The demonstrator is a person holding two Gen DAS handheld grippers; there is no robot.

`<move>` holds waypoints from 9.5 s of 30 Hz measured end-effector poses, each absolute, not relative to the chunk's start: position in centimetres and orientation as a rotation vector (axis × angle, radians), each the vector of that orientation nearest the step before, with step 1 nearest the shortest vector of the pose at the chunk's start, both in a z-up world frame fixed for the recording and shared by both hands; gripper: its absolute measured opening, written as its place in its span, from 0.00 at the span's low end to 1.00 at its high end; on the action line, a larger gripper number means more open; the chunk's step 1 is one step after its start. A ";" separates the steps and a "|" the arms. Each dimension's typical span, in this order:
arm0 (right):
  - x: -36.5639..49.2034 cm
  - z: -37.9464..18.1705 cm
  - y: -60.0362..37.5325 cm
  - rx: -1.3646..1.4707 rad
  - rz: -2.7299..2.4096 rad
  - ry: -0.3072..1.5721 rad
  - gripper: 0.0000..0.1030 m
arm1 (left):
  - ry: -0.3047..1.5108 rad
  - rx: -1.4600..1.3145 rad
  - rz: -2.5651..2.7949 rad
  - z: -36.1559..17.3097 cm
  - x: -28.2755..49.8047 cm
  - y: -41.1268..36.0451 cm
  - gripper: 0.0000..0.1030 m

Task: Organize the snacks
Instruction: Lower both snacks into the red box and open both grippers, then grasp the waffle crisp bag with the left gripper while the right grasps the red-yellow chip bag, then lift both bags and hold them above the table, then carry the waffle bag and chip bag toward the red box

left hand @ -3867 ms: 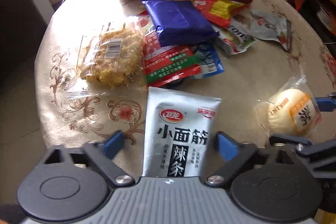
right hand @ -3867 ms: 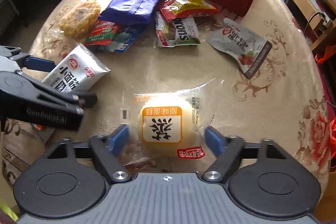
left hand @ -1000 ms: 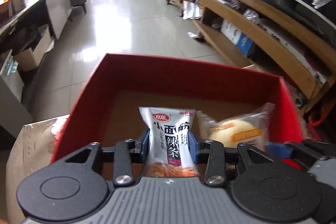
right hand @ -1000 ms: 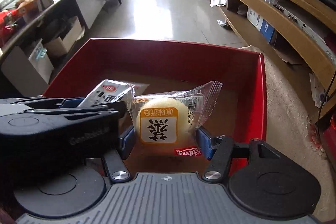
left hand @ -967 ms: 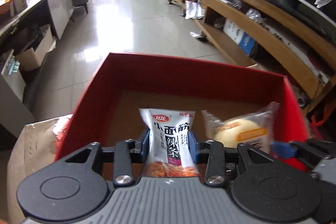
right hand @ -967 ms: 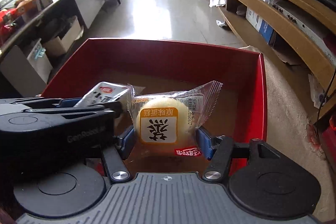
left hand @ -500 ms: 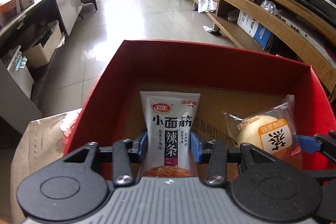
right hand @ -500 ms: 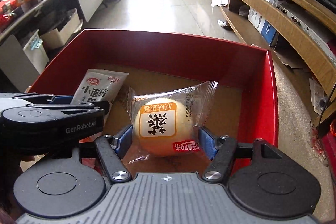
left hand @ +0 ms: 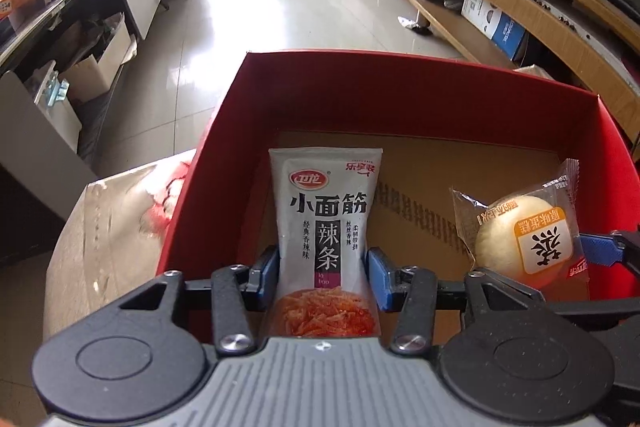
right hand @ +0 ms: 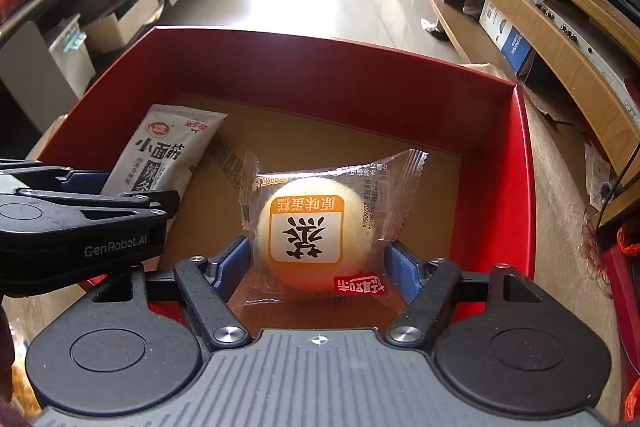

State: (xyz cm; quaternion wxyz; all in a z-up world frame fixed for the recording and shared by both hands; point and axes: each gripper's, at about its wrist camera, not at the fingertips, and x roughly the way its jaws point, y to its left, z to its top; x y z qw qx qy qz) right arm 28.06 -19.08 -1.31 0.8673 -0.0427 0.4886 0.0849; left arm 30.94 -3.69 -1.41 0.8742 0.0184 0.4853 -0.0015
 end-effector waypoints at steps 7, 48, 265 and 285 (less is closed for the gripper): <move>26.2 -1.2 -18.7 -0.125 0.183 1.064 0.77 | 1.046 0.049 -0.010 -1.6 28.6 -3.8 0.43; 14.4 5.3 -19.8 0.005 0.092 0.914 0.84 | 0.924 -0.119 -0.073 5.7 16.3 -0.5 0.59; 7.8 1.4 -17.9 -0.198 0.117 0.976 0.57 | 1.052 -0.028 -0.093 1.7 9.5 -1.5 0.66; 10.0 4.3 -17.9 -0.209 0.061 0.855 0.57 | 0.957 -0.030 -0.087 4.7 12.2 -3.1 0.66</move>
